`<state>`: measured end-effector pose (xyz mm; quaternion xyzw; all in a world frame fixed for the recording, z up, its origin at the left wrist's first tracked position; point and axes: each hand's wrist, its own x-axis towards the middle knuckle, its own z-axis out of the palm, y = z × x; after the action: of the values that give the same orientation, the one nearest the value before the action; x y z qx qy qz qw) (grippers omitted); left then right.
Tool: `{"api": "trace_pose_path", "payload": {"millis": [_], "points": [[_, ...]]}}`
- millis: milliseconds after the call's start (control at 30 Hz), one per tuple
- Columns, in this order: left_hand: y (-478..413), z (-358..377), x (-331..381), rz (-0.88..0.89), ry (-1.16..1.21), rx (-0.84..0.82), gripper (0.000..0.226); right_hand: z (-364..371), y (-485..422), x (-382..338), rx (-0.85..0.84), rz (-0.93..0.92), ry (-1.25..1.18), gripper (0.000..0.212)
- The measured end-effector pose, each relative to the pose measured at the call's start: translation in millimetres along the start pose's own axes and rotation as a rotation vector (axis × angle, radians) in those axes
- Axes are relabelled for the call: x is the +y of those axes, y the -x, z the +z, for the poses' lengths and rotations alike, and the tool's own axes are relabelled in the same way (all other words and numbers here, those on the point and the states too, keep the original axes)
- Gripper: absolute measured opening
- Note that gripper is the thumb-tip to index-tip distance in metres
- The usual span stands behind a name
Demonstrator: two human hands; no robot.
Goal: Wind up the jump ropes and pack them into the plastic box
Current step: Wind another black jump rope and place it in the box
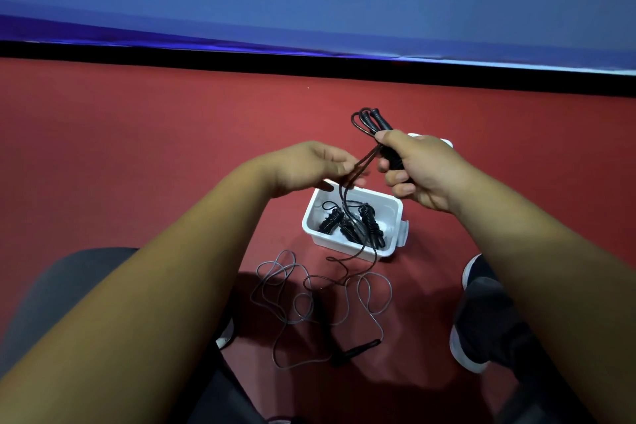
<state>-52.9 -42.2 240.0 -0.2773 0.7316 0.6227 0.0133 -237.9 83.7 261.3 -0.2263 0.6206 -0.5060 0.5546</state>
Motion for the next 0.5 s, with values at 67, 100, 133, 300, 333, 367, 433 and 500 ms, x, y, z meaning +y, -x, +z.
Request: {"api": "trace_pose_path", "payload": {"millis": [67, 100, 133, 300, 333, 367, 433, 500], "points": [[3, 2, 2, 0.025, -0.033, -0.024, 0.026, -4, -1, -2, -0.002, -0.004, -0.004, 0.022], [3, 2, 4, 0.035, -0.015, -0.028, 0.026, -6, -1, -3, -0.005, -0.005, -0.004, 0.022], [4, 2, 5, 0.04, -0.002, -0.028, 0.026, -8, -1, -3, -0.009, -0.005, -0.004, 0.022], [1, 2, 5, 0.009, -0.099, -0.01, 0.027, -8, 4, -4, -0.072, 0.014, -0.046, 0.022], [1, 2, 5, 0.009, -0.165, 0.004, 0.026, -7, 6, -4, -0.088, 0.017, -0.05, 0.023], [2, 2, 5, 0.008, -0.219, 0.027, 0.024, -6, 7, -4, -0.103, 0.018, -0.044, 0.024], [2, 3, 6, 0.0, -0.28, 0.08, 0.022, -4, 10, -5, -0.145, 0.033, -0.015, 0.024], [0, 2, 7, -0.006, -0.346, 0.111, 0.019, -2, 12, -5, -0.207, 0.066, 0.009, 0.021]]}}
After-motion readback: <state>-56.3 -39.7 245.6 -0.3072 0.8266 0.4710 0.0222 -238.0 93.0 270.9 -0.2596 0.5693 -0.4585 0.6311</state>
